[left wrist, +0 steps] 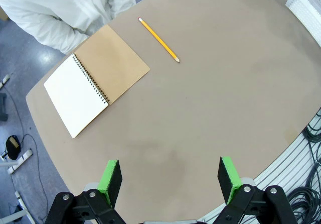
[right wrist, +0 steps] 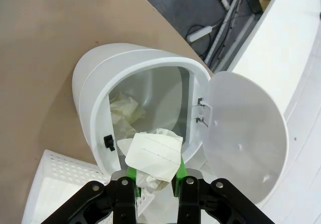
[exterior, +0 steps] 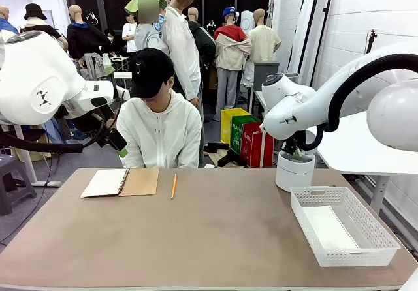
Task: Sort the paper based on its condition.
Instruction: If a person hands you a paper, place it in the Organizing basket , and if it's crumpled, put it in the Trash can.
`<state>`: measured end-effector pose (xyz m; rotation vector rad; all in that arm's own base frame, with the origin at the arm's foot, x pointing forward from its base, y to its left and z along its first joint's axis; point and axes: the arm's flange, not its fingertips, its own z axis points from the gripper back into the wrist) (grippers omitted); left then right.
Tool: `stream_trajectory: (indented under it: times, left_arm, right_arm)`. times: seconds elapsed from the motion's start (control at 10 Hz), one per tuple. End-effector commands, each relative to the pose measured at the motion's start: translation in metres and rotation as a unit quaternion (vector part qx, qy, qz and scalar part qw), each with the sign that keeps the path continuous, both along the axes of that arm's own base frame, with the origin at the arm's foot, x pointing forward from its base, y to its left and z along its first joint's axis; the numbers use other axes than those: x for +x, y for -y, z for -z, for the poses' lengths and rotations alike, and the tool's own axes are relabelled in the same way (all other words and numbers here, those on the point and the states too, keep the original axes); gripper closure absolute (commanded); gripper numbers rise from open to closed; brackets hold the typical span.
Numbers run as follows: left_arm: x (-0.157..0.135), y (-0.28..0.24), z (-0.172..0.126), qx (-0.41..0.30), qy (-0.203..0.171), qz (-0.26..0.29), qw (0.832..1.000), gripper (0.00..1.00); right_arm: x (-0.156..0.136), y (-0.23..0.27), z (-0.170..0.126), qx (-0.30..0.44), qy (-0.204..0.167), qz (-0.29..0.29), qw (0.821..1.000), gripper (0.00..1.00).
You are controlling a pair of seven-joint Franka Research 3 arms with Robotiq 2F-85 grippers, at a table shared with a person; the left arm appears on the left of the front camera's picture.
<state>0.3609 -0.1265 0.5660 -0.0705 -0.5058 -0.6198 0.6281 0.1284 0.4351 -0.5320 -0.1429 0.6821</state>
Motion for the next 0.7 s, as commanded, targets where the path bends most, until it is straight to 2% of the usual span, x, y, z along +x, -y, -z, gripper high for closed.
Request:
stream_trajectory:
  times: [0.0, 0.2, 0.5, 0.6]
  left_arm:
    - [-0.0002, -0.0008, -0.0009, -0.003, 0.000, 0.001, 1.000, 0.00]
    - [-0.0002, -0.0008, -0.0009, -0.003, 0.000, 0.001, 1.000, 0.00]
    - [-0.0002, -0.0008, -0.0009, -0.003, 0.000, 0.001, 1.000, 0.00]
    - [-0.0002, -0.0008, -0.0009, -0.003, 0.000, 0.001, 1.000, 0.00]
  right_arm:
    - [0.0033, 0.0040, 0.0078, -0.019, 0.026, -0.009, 0.999, 0.71]
    - [0.0088, 0.0040, 0.0104, -0.020, 0.036, -0.005, 0.999, 0.71]
    - [0.0116, 0.0054, 0.0109, -0.010, 0.025, -0.005, 1.000, 0.13]
    - [0.0096, 0.0031, 0.0126, -0.006, 0.023, -0.002, 1.000, 0.00]
